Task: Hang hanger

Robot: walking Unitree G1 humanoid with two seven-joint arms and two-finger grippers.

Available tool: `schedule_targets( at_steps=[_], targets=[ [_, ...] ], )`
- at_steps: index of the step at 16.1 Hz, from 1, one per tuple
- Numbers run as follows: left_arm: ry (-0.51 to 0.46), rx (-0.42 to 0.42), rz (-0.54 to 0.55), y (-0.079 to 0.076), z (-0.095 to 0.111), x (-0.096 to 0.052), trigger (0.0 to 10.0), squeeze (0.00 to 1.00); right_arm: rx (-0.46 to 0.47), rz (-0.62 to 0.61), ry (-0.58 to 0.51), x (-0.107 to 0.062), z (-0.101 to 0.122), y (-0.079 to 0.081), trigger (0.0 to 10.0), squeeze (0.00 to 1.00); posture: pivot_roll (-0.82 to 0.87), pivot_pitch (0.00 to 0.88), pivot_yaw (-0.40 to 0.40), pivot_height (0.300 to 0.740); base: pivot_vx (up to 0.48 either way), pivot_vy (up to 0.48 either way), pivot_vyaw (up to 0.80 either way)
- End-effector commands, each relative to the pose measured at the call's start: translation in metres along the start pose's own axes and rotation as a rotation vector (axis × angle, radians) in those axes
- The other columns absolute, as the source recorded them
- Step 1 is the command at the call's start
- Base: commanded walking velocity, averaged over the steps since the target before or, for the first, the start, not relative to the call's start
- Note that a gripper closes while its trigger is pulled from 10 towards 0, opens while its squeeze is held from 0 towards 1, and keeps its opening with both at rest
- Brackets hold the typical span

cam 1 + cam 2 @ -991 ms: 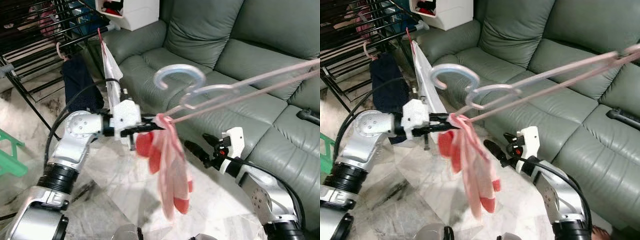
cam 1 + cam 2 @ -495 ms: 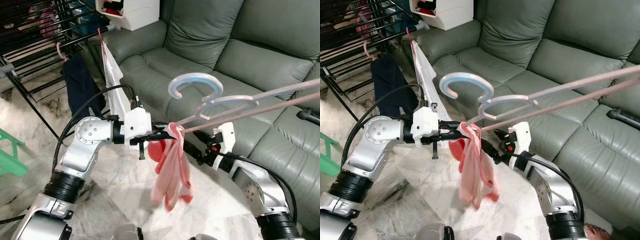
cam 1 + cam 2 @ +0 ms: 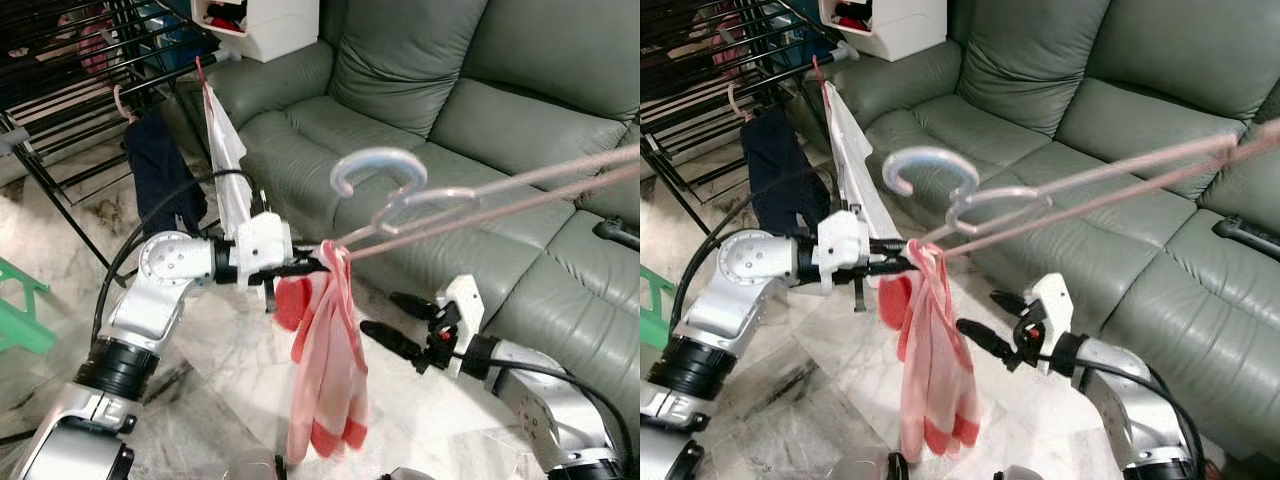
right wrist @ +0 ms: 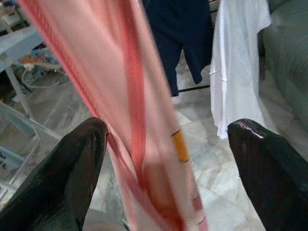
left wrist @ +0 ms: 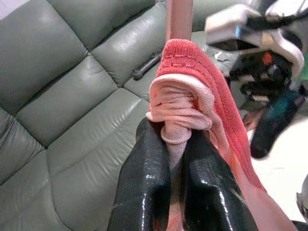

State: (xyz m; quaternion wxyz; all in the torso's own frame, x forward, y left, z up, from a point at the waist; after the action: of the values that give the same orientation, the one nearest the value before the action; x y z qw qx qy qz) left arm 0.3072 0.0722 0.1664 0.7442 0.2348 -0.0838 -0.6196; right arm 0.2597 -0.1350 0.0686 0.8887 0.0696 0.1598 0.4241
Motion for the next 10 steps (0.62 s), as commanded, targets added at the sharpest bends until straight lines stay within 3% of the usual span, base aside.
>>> schedule_targets(
  at_steps=[1,6,10],
  targets=[
    [-0.021,0.028,0.016,0.011,0.011,-0.005,0.0,0.00,-0.034,0.016,-0.002,0.004,0.004,0.003,10.0,0.00,-0.06,0.000,0.072,0.740,0.000,0.000,0.00],
    [-0.051,0.029,-0.032,0.004,0.023,-0.007,0.0,0.00,-0.057,-0.036,-0.045,0.011,0.015,-0.008,10.0,0.00,-0.05,0.000,0.068,0.740,0.000,0.000,0.00],
    [-0.083,0.042,-0.051,0.000,0.034,0.000,0.0,0.00,-0.061,-0.062,-0.027,0.013,0.011,-0.013,10.0,0.00,-0.05,0.000,0.066,0.740,0.000,0.000,0.00]
  ],
)
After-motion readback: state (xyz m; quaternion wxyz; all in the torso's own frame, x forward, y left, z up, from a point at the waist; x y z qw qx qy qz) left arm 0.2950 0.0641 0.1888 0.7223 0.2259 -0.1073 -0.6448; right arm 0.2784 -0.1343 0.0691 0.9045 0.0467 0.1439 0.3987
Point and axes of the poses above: a point about 5 cm out from each wrist's last joint towards the gripper, its own x axis pointing out of the wrist towards the gripper, its own z axis along the axis of the wrist's last joint, y = z × x, the point moved 4 cm from there along x, pointing out of the wrist towards the gripper, and after that the axes turned 1 degree about x, right-handed, at the moved point
